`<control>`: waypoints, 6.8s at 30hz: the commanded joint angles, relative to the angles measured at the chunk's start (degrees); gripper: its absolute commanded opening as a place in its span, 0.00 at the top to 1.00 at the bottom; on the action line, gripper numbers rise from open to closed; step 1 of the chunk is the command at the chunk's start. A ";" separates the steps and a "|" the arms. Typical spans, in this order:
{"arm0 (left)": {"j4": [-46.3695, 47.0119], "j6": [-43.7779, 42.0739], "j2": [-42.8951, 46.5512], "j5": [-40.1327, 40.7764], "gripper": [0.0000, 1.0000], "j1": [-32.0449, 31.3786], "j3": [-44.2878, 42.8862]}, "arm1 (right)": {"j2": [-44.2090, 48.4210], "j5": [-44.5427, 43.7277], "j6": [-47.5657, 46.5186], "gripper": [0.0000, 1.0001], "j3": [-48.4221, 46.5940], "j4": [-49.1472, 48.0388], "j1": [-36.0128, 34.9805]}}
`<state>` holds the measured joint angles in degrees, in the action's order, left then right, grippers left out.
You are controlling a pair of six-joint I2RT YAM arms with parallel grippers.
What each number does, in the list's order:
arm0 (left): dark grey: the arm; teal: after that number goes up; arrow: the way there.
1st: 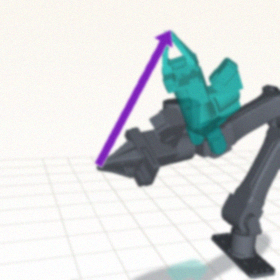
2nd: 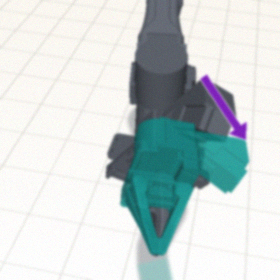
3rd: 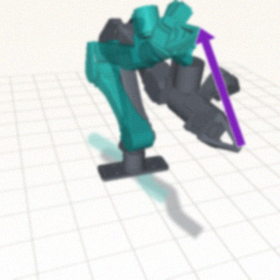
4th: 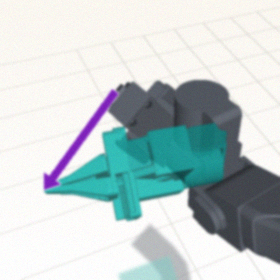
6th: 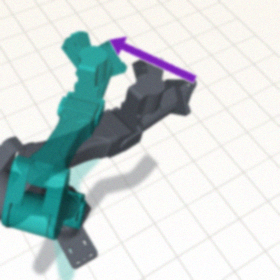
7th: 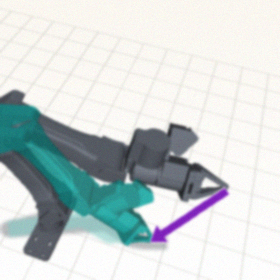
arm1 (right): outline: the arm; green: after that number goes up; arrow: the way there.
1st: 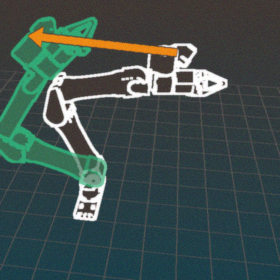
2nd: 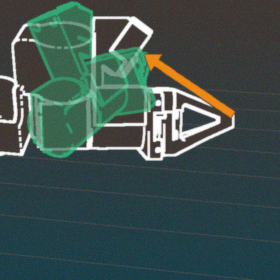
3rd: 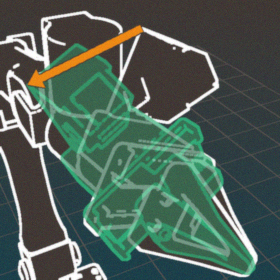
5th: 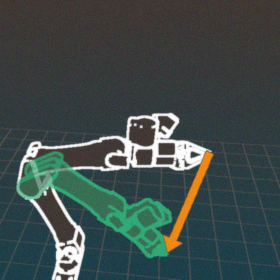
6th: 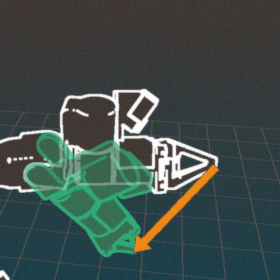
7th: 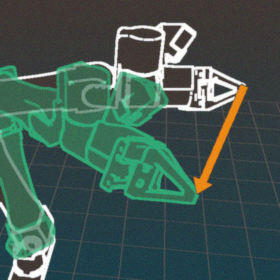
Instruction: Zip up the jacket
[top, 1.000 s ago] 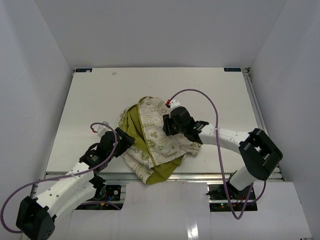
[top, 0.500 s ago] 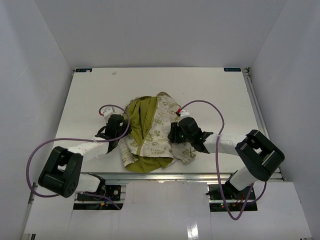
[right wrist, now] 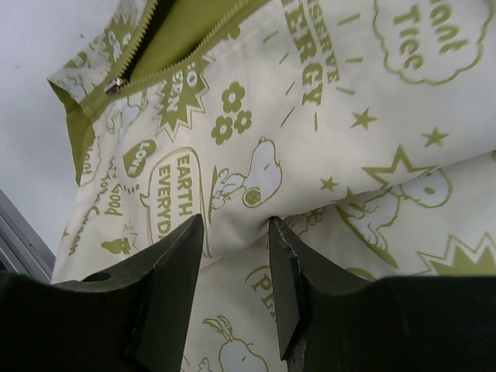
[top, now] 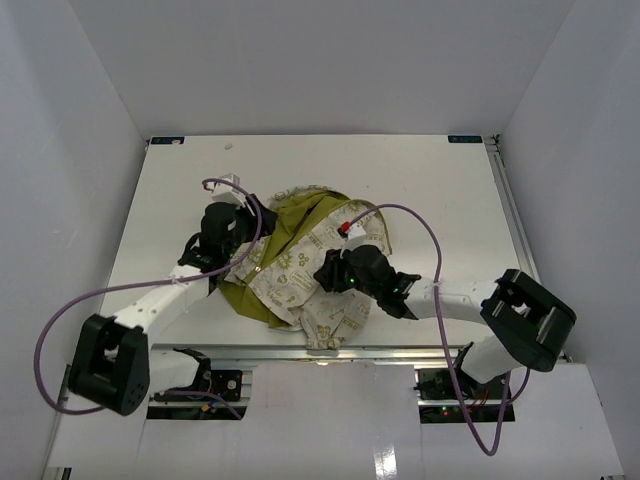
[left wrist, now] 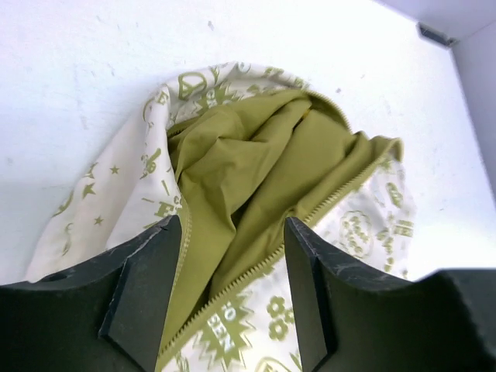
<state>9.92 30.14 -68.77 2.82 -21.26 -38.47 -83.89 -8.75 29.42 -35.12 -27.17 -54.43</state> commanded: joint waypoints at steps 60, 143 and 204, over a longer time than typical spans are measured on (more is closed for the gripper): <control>7.16 16.29 19.05 6.44 0.37 1.26 31.61 | 6.27 17.80 -17.11 0.50 -9.27 10.86 3.76; 35.16 13.40 33.52 -7.66 1.00 1.48 44.18 | -36.59 64.33 10.89 0.27 -34.07 -41.38 14.41; 40.44 12.59 31.03 -9.22 1.00 1.47 47.98 | -38.30 67.12 24.08 0.39 -36.08 -57.54 12.07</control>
<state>47.44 43.88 -38.30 -5.43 -20.03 -2.50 -123.07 57.58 51.73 -70.19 -73.90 -42.26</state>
